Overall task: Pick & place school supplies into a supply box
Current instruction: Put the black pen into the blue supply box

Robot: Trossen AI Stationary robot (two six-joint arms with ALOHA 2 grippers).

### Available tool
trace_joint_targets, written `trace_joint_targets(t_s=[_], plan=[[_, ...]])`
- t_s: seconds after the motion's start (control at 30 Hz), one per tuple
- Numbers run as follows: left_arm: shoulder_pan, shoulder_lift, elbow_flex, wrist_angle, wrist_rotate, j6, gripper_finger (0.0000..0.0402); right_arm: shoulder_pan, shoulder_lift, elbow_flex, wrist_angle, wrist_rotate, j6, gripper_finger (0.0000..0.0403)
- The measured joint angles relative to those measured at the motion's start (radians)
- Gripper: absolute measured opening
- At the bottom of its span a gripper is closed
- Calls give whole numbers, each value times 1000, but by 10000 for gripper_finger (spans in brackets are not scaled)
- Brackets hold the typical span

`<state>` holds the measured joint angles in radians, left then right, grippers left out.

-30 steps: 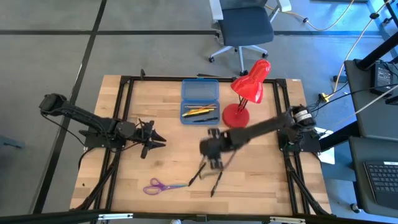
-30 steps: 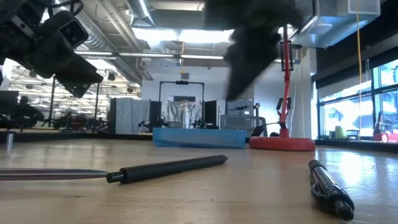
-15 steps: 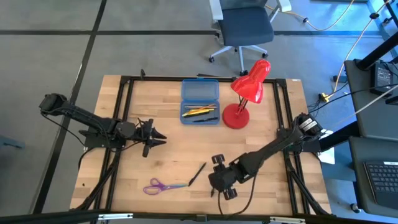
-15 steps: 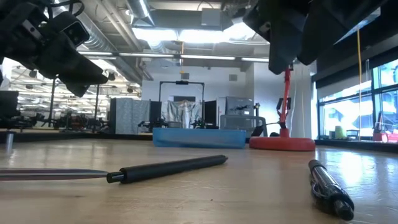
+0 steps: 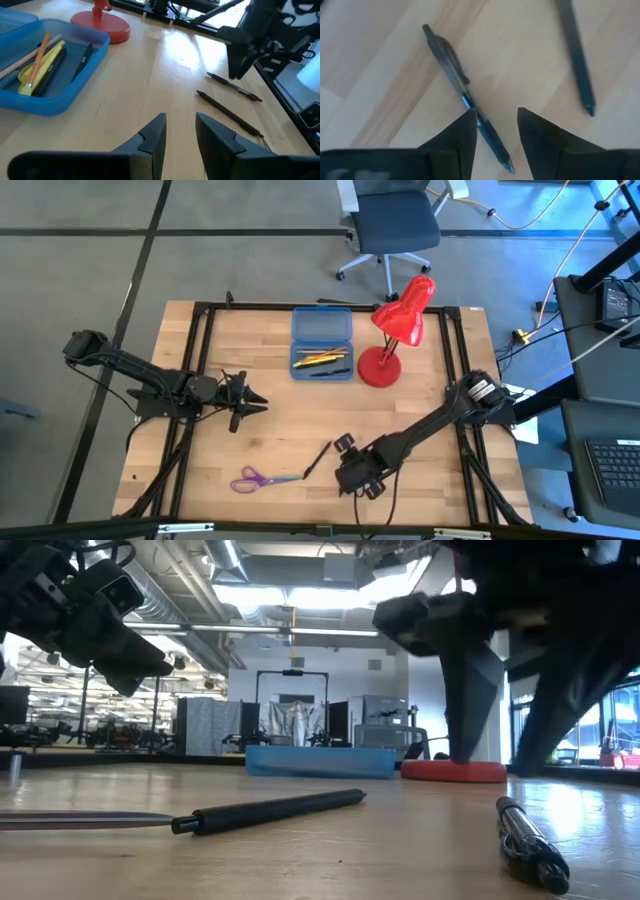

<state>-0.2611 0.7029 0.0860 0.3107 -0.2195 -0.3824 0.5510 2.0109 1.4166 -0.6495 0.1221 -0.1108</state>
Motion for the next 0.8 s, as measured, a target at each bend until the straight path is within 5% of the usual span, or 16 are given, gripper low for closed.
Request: trace_joint_targets(t_s=[0.47, 0.8], plan=[[0, 0, 0, -8, 0, 2, 98, -10, 83, 3, 31, -101, -12, 143], [0, 0, 0, -8, 0, 2, 98, -14, 86, 3, 32, -106, 53, 61]])
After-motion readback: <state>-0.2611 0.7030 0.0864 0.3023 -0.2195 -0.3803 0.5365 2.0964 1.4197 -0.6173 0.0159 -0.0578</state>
